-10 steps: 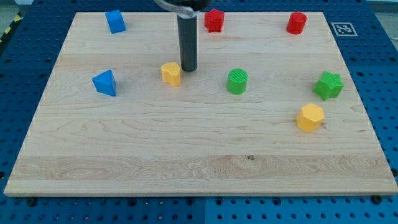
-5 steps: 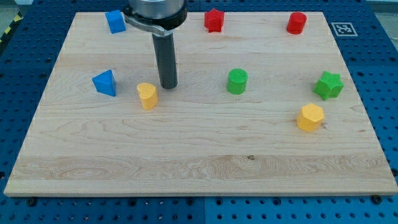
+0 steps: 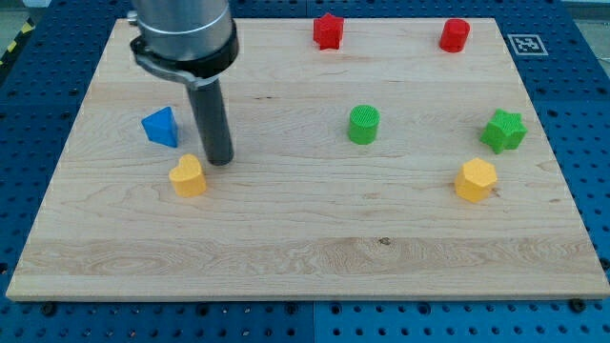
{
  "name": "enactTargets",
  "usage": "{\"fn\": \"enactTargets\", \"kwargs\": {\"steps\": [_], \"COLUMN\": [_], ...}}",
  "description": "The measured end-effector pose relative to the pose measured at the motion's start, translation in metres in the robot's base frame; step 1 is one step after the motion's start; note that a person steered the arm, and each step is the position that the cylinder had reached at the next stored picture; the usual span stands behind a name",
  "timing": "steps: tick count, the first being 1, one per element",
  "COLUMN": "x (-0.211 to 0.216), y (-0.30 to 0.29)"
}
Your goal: Push the heart at the bottom left corner of the board
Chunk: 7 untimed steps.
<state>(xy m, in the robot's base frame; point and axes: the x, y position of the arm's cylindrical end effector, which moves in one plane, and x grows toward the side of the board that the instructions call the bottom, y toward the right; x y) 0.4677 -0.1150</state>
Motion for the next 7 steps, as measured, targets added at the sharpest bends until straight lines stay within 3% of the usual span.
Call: {"fn": "enactTargets", "kwargs": {"steps": [2, 4, 6, 7], "x": [0.074, 0.047, 0.066, 0.036], "y": [-0.038, -0.028, -0.047, -0.016]}}
